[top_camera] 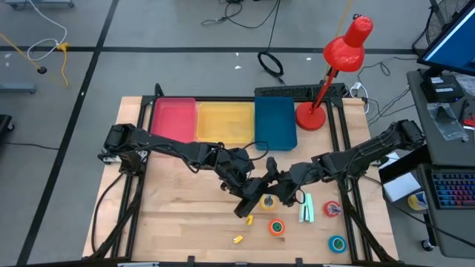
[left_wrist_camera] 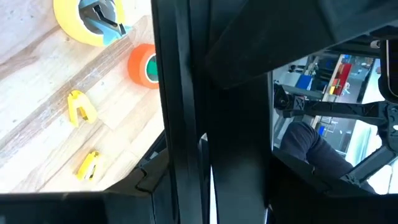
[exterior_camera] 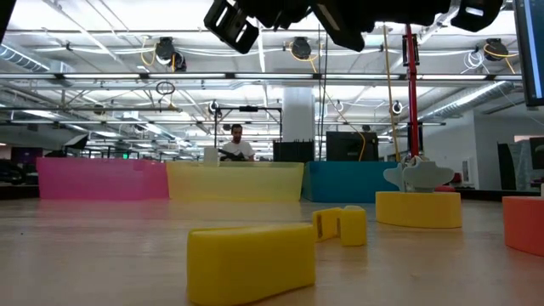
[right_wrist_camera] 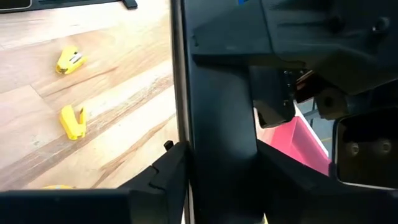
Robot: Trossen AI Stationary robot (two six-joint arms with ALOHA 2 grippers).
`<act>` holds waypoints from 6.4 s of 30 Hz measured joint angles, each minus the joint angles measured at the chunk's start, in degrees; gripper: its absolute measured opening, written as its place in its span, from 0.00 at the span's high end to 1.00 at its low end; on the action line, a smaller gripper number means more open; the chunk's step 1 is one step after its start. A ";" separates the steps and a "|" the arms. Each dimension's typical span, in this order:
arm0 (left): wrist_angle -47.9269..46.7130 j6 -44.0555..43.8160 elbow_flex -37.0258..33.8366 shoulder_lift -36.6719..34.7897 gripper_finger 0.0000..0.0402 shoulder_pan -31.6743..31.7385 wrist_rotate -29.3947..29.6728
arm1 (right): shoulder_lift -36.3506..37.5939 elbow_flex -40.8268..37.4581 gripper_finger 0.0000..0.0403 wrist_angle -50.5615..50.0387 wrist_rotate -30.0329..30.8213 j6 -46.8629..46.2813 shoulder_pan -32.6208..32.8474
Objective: Pick and place Stapler, Stapler remover, tape
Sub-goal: Put the black large stapler into the blue bin, then put the blue large stapler into the blue bin
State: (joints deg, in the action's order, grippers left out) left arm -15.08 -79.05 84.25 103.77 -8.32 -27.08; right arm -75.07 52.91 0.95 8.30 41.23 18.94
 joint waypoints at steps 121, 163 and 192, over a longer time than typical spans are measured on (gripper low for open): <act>-47.65 6.63 -10.69 -10.10 0.10 0.02 60.77 | -16.69 0.02 0.67 -13.67 4.61 -94.65 -41.46; -47.63 6.88 -10.69 -10.10 0.10 -0.07 61.80 | -0.02 -0.01 0.56 -14.66 -7.06 -88.88 -40.70; -34.27 8.28 -10.67 -10.10 0.10 -2.00 61.14 | 25.98 -9.50 0.60 -65.21 -20.42 -109.59 -5.92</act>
State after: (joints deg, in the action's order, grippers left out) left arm -49.34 -70.76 73.58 93.67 -10.32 34.06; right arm -49.09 43.41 -64.26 -12.12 -68.36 13.02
